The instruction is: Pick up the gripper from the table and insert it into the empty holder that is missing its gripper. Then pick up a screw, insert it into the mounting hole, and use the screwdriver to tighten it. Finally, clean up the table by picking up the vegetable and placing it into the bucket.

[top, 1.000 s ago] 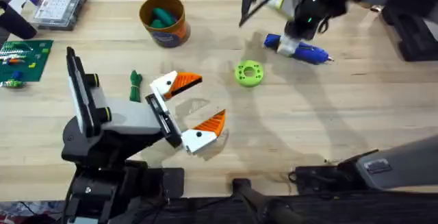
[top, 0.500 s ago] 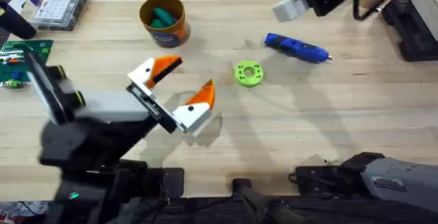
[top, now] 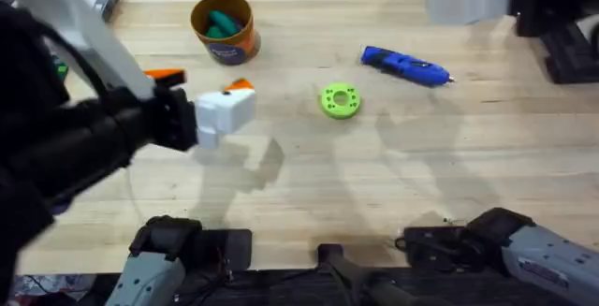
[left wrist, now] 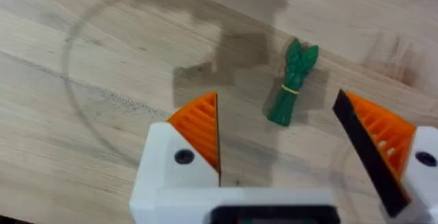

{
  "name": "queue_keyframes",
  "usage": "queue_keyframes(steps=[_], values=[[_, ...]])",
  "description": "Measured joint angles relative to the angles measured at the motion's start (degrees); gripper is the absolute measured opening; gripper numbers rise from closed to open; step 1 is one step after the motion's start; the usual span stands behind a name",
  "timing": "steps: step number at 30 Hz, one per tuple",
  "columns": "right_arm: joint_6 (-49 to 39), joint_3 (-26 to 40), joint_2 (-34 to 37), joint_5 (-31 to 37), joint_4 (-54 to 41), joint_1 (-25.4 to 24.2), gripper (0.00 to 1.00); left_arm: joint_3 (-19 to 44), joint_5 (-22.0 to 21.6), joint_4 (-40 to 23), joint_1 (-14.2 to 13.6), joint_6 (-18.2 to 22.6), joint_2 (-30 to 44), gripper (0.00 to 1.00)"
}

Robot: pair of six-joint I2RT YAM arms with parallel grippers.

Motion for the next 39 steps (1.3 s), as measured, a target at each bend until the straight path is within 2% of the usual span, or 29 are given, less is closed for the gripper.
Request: queue_keyframes(steps=[3,7,10,17,19,21,28,33,36,39], values=[[0.98,-1.18,-2.53,0.0,0.21,0.0,0.996,4.59,-6.88,-5.9,1.12,0.71,4.23,0.986],[1.48,-4.17,-4.53,0.0,0.32,0.0,0.996,5.97,-12.51,-7.46,5.41,1.06,8.51,0.985],[1.59,-5.2,-4.44,0.0,-0.01,0.0,0.996,5.97,-13.38,-7.66,10.36,1.21,11.52,0.985],[1.61,-5.4,-4.38,0.02,-0.29,0.0,0.995,5.97,-14.16,-6.37,24.26,1.23,19.59,0.986],[1.59,-5.4,-4.38,0.02,-0.29,0.0,0.995,5.97,-13.91,-5.41,27.16,1.23,22.51,0.986],[1.61,-5.4,-4.38,0.02,-0.26,0.0,0.995,5.97,-13.25,-4.43,28.86,1.22,25.49,0.986],[1.6,-5.43,-4.38,0.02,-0.24,0.0,0.995,5.97,-11.62,-0.2,29.9,1.24,34.8,0.986],[1.61,-5.45,-4.34,0.02,-0.23,0.0,0.995,5.98,-11.59,-1.15,29.88,1.26,39.88,0.986],[1.61,-5.45,-3.93,0.02,-0.23,0.0,0.995,5.99,-11.59,-2.45,29.53,1.26,42.78,0.986],[1.61,-5.45,-3.04,0.02,-0.24,0.0,0.995,6.01,-11.62,-2.68,27.95,2.13,46.12,0.986]])
